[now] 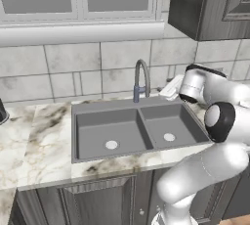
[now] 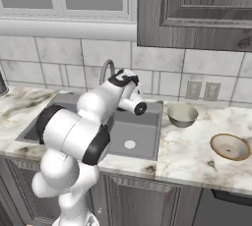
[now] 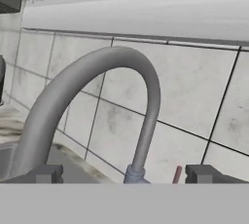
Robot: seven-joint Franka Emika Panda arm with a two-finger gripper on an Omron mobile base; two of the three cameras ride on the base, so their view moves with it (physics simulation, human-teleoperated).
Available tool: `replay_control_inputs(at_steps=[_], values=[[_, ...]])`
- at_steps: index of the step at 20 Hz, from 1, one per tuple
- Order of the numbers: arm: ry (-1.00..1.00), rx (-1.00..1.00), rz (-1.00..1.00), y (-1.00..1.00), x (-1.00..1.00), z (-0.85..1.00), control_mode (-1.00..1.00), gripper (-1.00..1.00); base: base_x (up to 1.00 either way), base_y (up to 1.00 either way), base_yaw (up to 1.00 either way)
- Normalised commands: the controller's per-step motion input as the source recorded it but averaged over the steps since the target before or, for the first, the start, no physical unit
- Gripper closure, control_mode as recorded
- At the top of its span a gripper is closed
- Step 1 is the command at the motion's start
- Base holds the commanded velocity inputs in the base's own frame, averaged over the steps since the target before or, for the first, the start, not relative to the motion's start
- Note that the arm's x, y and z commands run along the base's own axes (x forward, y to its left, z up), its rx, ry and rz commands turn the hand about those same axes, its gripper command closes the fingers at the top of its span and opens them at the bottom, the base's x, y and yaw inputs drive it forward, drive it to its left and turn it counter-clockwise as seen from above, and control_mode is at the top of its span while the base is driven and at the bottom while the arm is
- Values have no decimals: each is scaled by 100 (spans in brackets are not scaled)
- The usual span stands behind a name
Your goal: Rinse each bowl for a few seconds and place them down in the sink or on the counter.
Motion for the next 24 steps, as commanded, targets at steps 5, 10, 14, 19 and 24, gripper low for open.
replay_control_inputs(at_steps=[5, 10, 14, 19, 24], values=[[2, 2, 0, 5, 44, -10, -100, -100, 0, 0, 0], [2, 4, 0, -9, 45, -5, -100, -100, 0, 0, 0], [2, 5, 0, -13, 45, -7, -100, -100, 0, 0, 0], [0, 2, 0, 3, 40, -15, -100, -100, 0, 0, 0], [1, 0, 1, 18, 27, -17, -100, -100, 0, 0, 0]])
